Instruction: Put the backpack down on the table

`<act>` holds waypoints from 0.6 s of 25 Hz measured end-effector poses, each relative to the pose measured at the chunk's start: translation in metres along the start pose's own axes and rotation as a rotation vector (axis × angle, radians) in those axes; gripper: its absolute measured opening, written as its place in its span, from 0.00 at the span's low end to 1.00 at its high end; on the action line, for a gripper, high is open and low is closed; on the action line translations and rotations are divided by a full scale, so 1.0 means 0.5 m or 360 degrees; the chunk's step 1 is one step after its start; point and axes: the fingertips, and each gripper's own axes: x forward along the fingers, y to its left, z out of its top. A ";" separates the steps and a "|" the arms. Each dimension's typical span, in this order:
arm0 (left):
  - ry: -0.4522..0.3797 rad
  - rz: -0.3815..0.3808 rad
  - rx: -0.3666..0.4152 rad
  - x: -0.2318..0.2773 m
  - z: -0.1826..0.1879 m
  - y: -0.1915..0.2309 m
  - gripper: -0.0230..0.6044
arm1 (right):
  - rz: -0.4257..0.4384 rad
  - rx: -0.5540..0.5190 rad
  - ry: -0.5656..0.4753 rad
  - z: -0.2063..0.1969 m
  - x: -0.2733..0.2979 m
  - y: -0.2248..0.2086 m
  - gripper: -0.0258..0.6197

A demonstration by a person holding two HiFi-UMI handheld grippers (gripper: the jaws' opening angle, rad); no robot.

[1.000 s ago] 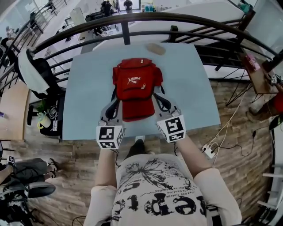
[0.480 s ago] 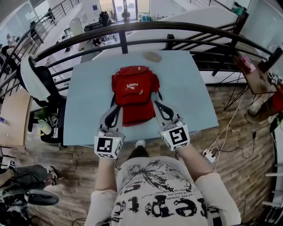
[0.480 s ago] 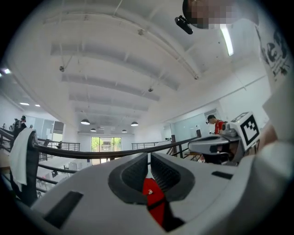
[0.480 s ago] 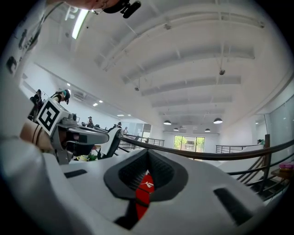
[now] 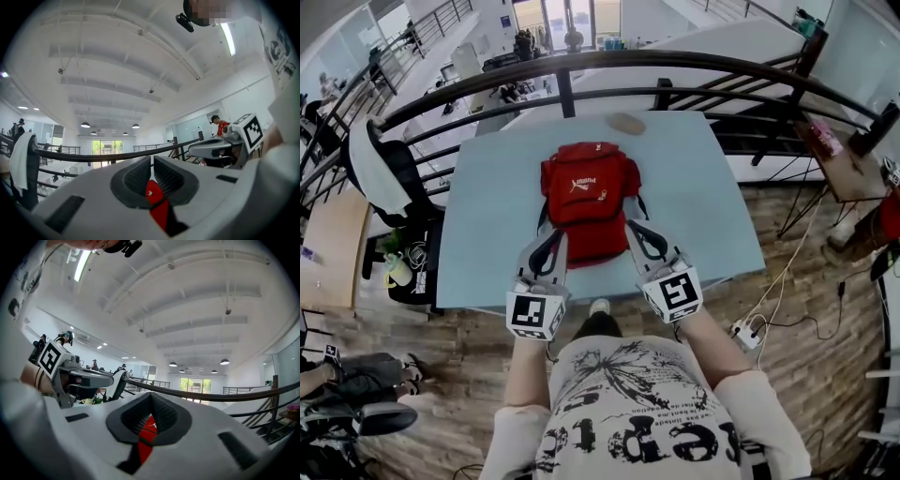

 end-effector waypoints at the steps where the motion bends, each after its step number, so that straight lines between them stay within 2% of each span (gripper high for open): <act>1: -0.0005 0.0000 -0.0008 -0.002 0.000 0.000 0.08 | -0.0008 0.0000 0.0002 0.000 0.001 -0.001 0.03; 7: -0.0040 -0.0002 -0.0060 -0.002 0.007 0.003 0.08 | -0.0054 -0.0001 0.0031 -0.006 0.001 -0.008 0.03; 15: -0.0048 -0.0011 -0.0048 0.011 0.001 0.001 0.08 | -0.0045 -0.0006 0.0008 -0.012 0.003 -0.015 0.03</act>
